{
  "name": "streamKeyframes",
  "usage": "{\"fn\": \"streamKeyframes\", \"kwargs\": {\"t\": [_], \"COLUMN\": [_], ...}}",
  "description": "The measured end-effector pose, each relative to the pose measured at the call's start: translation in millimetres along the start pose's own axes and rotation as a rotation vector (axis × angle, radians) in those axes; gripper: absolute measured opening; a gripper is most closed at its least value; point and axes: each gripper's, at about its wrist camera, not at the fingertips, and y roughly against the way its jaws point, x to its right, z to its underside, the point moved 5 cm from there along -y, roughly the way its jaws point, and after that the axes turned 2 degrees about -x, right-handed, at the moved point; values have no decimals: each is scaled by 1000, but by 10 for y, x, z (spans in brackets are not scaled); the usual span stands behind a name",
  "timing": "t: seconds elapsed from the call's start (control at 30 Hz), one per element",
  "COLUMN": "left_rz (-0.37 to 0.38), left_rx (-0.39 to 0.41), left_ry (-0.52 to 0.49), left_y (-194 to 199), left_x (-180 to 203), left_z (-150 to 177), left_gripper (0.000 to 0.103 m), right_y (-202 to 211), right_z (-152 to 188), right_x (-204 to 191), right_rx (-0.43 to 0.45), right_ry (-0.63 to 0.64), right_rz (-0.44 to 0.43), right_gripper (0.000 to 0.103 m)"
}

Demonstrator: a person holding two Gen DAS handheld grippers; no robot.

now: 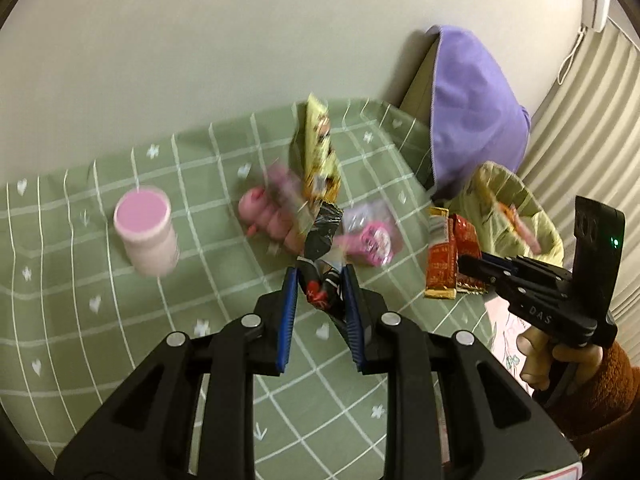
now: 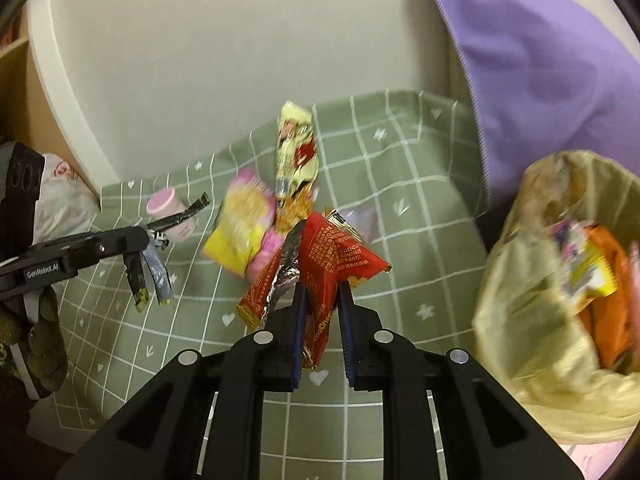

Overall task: Collect trash
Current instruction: 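Carry the dark wrapper and red wrapper over the bin opening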

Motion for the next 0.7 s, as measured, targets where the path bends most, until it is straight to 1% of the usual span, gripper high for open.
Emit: {"fn": "streamKeyframes", "kwargs": {"t": [0.07, 0.23, 0.4, 0.47, 0.6, 0.7], "left_rz": [13, 52, 112, 134, 191, 238], "left_rx": [22, 83, 161, 183, 195, 176], "left_ry": [-24, -120, -239, -265, -296, -301], "left_y": [38, 109, 206, 212, 128, -36], "left_x": [89, 418, 898, 1066, 1382, 1611], "left_z": [-119, -478, -843, -940, -1098, -1172], "left_gripper": [22, 22, 22, 22, 22, 22], "right_y": [107, 447, 915, 1067, 1323, 1451], "right_z": [-57, -254, -435, -467, -476, -434], "right_x": [34, 190, 423, 541, 769, 991], "right_rx": [23, 94, 187, 211, 241, 255], "right_ry": [1, 0, -10, -19, -48, -90], "right_rz": [22, 94, 189, 224, 302, 347], "right_gripper": [17, 17, 17, 17, 17, 17]}}
